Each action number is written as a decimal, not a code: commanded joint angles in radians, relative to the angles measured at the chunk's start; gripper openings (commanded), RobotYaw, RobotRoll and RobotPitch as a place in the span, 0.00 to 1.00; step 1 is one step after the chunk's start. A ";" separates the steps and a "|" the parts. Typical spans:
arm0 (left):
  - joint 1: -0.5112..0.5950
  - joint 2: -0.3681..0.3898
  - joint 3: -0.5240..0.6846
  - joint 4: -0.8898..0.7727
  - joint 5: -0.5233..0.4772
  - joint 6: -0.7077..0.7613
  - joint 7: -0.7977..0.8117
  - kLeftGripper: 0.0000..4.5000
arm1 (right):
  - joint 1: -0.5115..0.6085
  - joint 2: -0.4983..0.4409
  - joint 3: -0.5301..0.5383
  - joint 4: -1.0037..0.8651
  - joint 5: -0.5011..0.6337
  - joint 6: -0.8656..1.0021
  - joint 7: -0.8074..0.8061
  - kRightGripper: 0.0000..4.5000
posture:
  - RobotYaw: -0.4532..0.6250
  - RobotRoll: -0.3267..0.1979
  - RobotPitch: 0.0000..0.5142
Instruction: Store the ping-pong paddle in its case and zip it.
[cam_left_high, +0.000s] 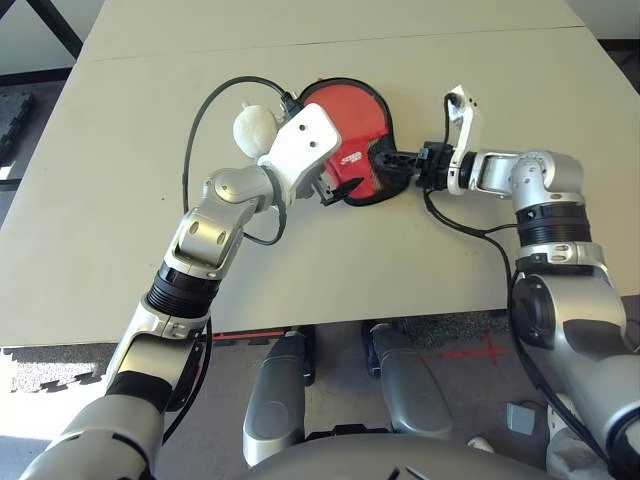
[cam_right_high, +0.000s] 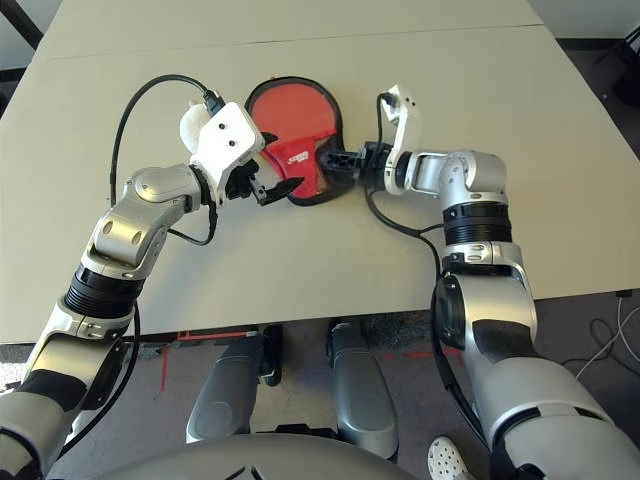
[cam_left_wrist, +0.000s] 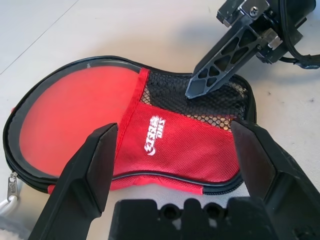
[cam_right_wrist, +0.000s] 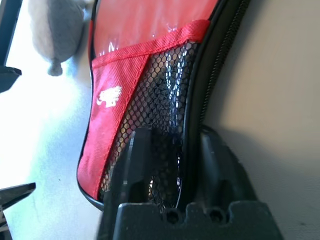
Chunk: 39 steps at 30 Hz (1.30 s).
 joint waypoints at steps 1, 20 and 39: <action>0.017 0.011 0.014 -0.010 -0.007 0.007 -0.002 1.00 | 0.033 -0.006 0.032 0.004 -0.004 0.043 0.015 0.12 | 0.57 0.62 0.52; 0.014 0.042 0.038 0.012 -0.001 -0.026 -0.010 1.00 | 0.251 -0.284 -0.024 -0.431 0.146 0.361 0.070 0.01 | 0.55 0.62 0.47; 0.010 0.038 0.039 0.064 -0.006 -0.075 -0.017 1.00 | 0.581 -0.406 -0.225 -0.793 0.514 0.534 -0.089 0.01 | 0.48 0.62 0.52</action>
